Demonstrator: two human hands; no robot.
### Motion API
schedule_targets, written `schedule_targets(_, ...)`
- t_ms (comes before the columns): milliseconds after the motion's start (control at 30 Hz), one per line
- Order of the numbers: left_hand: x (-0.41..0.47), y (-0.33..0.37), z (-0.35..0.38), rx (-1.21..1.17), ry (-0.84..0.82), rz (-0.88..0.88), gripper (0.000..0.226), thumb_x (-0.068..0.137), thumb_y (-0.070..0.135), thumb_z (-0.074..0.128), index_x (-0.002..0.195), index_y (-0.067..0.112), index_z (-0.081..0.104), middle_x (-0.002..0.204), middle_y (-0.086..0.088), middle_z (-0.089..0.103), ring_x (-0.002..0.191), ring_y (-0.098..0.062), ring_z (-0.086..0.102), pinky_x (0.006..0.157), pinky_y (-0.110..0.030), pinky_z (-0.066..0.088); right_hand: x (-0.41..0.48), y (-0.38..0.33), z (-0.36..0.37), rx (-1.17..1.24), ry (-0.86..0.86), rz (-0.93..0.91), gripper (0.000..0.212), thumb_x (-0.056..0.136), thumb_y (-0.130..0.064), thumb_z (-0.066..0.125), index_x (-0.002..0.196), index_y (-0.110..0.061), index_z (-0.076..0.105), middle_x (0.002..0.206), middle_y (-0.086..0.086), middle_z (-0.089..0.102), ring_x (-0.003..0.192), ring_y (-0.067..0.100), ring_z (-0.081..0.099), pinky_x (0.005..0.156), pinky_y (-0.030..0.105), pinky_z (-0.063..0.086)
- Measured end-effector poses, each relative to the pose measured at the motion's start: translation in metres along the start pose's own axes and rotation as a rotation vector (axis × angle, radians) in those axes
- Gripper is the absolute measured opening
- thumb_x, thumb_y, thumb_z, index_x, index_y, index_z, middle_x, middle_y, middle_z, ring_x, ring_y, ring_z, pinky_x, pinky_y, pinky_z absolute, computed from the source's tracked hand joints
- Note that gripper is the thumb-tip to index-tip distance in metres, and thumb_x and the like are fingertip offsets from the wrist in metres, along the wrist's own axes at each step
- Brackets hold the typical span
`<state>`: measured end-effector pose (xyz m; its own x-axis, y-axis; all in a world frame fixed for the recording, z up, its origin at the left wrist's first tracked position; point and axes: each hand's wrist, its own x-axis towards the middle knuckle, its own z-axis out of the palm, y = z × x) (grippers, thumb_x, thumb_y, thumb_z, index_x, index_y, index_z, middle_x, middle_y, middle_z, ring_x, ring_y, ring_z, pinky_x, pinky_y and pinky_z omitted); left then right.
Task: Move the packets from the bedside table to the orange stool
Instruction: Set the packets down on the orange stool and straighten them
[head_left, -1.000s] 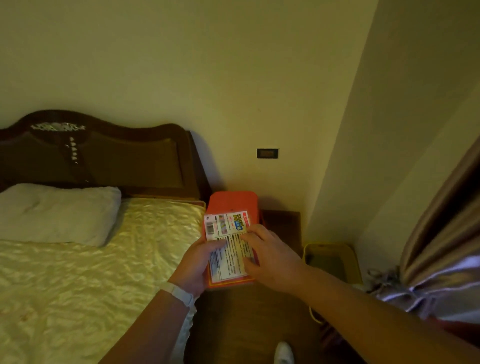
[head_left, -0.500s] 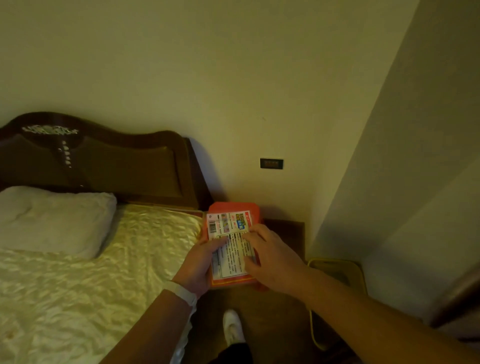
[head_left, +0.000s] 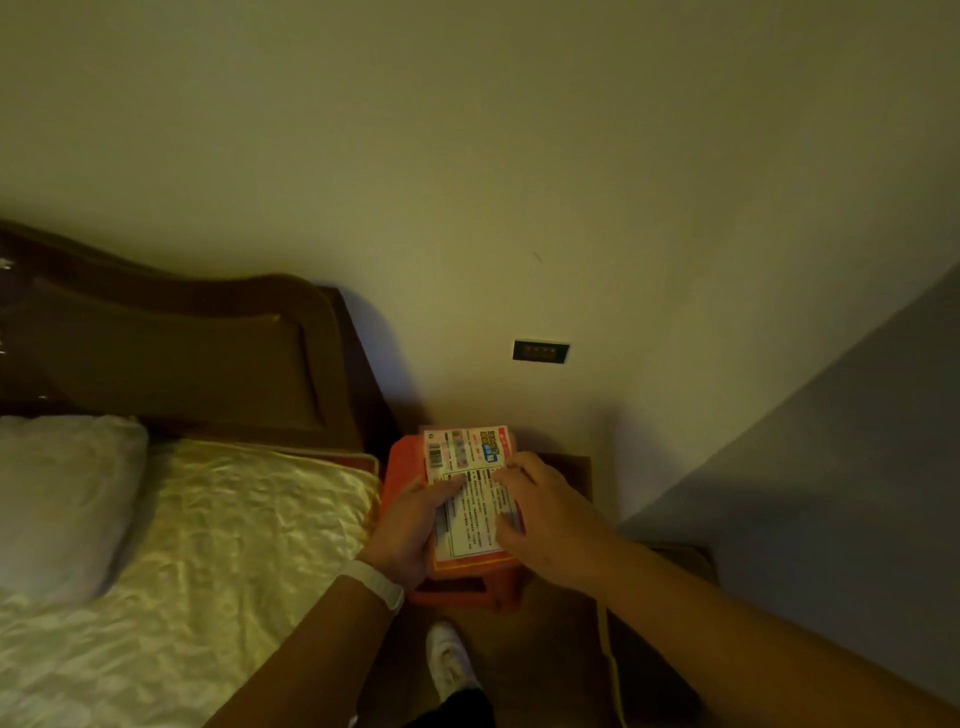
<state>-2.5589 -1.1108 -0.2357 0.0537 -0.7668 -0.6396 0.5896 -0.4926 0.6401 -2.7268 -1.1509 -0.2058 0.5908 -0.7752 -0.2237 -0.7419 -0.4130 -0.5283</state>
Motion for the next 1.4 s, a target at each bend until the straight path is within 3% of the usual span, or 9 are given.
schedule_targets(267,0.072,0.040,-0.031,0.026,0.001,-0.058,0.026,0.095,0.007,0.053,0.119,0.006,0.063,0.108,-0.022,0.073,0.092,-0.034,0.073,0.072,-0.043,0.059,0.081,0.001,0.017,0.049,0.010,0.058,0.054,0.092,-0.035,0.055,0.140,-0.018,0.036,0.145,-0.004,0.027,0.127,0.012,0.037,0.099,0.033,0.048)
schedule_targets(433,0.110,0.039,-0.042,0.057,0.058,-0.094,0.027,0.093,0.008,0.056,0.120,0.005,0.064,0.108,-0.023,0.073,0.097,-0.038,0.071,0.079,-0.049,0.058,0.117,0.023,0.036,0.093,-0.024,0.067,0.054,0.091,-0.032,0.056,0.139,-0.019,0.037,0.144,-0.004,0.027,0.128,0.013,0.039,0.098,0.030,0.048)
schedule_targets(733,0.216,-0.002,-0.059,0.121,0.182,-0.124,0.029,0.095,0.013,0.056,0.121,0.006,0.064,0.110,-0.019,0.074,0.100,-0.037,0.070,0.081,-0.047,0.056,0.191,0.101,0.096,0.153,-0.083,0.067,0.049,0.090,-0.028,0.058,0.135,-0.019,0.039,0.141,-0.003,0.030,0.125,0.013,0.040,0.092,0.025,0.049)
schedule_targets(933,0.293,-0.048,-0.078,0.198,0.169,-0.181,0.027,0.095,0.018,0.056,0.118,0.008,0.064,0.105,-0.015,0.076,0.095,-0.032,0.073,0.071,-0.040,0.059,0.228,0.170,0.157,0.182,-0.111,0.094,0.045,0.090,-0.028,0.058,0.132,-0.020,0.041,0.137,-0.003,0.033,0.124,0.013,0.041,0.097,0.028,0.048)
schedule_targets(1100,0.349,-0.083,-0.092,0.313,0.128,-0.193,0.029,0.096,0.024,0.056,0.119,0.009,0.065,0.110,-0.014,0.074,0.097,-0.031,0.072,0.085,-0.049,0.058,0.247,0.217,0.203,0.171,-0.092,0.121,0.045,0.090,-0.026,0.059,0.131,-0.018,0.042,0.137,-0.002,0.033,0.123,0.014,0.041,0.098,0.024,0.043)
schedule_targets(1267,0.392,-0.102,-0.103,0.378,0.138,-0.190,0.024,0.096,0.020,0.055,0.114,0.010,0.067,0.109,-0.013,0.075,0.096,-0.030,0.073,0.085,-0.050,0.057,0.262,0.243,0.239,0.215,-0.063,0.169,0.047,0.090,-0.026,0.059,0.132,-0.017,0.042,0.139,0.001,0.033,0.127,0.017,0.039,0.101,0.036,0.046)
schedule_targets(1400,0.404,-0.112,-0.111,0.426,0.126,-0.204,0.024,0.096,0.020,0.054,0.115,0.010,0.066,0.107,-0.011,0.075,0.092,-0.027,0.074,0.073,-0.039,0.058,0.264,0.253,0.262,0.223,-0.058,0.194,0.047,0.088,-0.027,0.059,0.131,-0.017,0.041,0.137,0.001,0.033,0.125,0.018,0.040,0.099,0.042,0.047)
